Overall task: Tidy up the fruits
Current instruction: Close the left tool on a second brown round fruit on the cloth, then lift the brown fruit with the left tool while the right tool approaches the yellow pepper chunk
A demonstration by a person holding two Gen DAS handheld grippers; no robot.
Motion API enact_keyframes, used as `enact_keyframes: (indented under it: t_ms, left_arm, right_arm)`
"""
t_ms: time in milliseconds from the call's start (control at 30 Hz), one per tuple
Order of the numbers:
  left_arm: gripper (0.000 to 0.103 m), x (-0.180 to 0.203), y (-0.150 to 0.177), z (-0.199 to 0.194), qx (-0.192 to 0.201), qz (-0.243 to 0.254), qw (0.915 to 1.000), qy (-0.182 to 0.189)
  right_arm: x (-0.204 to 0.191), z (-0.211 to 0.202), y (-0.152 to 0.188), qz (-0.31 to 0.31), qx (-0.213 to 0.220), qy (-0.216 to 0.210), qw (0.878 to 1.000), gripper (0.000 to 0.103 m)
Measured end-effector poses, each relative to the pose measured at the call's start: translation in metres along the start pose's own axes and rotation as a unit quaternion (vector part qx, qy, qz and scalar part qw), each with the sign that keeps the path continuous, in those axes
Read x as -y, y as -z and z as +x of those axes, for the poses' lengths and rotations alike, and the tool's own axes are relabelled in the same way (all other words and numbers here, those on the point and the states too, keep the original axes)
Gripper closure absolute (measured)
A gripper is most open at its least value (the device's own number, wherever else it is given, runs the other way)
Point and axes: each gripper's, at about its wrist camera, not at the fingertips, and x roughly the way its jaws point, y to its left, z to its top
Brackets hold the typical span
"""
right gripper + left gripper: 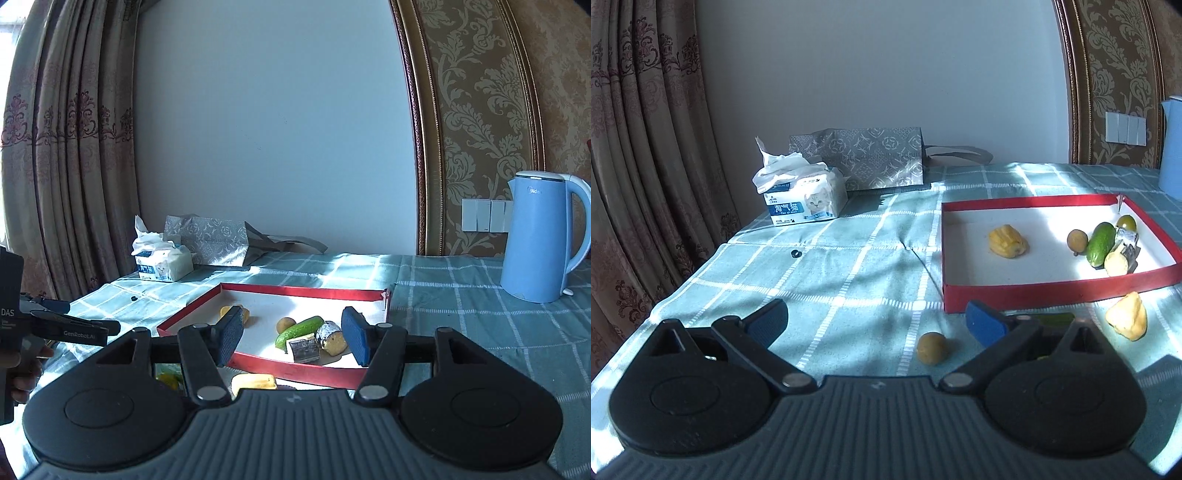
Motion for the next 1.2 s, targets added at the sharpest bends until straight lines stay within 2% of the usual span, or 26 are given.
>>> enact_keyframes:
  t_ms: [100,233,333,433,500,533,600,733,800,1000,1200]
  left_arm:
    - [0.011,0.005,0.004,0.015,-0.019,0.014,0.9995,0.022]
    - [0.014,0.006,0.01,0.031,-0.042,0.01,0.9981,0.044]
    - [0.017,0.008,0.012,0.038,-0.051,0.011,0.9975,0.047]
    - [0.028,0.008,0.012,0.044,-0.062,0.007,0.9964,0.058]
    - [0.044,0.007,0.012,0.05,-0.077,0.001,0.9954,0.058]
    - [0.047,0.007,0.013,0.053,-0.084,0.0,0.9949,0.056]
    - [0.059,0.005,0.014,0.058,-0.093,-0.004,0.994,0.058]
    - [0.069,0.002,0.013,0.06,-0.098,-0.014,0.9926,0.07]
    - [0.078,0.003,0.012,0.061,-0.1,-0.012,0.992,0.075]
    - [0.081,0.004,0.01,0.058,-0.104,-0.015,0.9908,0.086]
    - [0.081,0.003,0.007,0.036,-0.076,-0.016,0.9934,0.084]
  right_arm:
    - [0.0,-0.007,0.005,0.004,-0.002,-0.002,1.0,0.045]
    - [0.002,-0.013,0.01,0.008,-0.005,0.0,1.0,0.045]
    - [0.004,-0.015,0.011,0.01,-0.005,0.001,1.0,0.045]
    - [0.007,-0.015,0.013,0.014,-0.007,0.002,1.0,0.045]
    - [0.007,-0.014,0.015,0.014,-0.01,0.002,1.0,0.045]
    - [0.007,-0.014,0.015,0.015,-0.011,0.003,1.0,0.045]
    - [0.009,-0.014,0.017,0.016,-0.014,0.002,1.0,0.045]
    - [0.01,-0.015,0.019,0.017,-0.017,0.004,1.0,0.045]
    - [0.01,-0.014,0.02,0.016,-0.019,0.004,1.0,0.045]
    - [0.006,-0.015,0.02,0.012,-0.02,0.004,1.0,0.045]
    - [0.003,-0.015,0.02,0.006,-0.021,0.001,1.0,0.045]
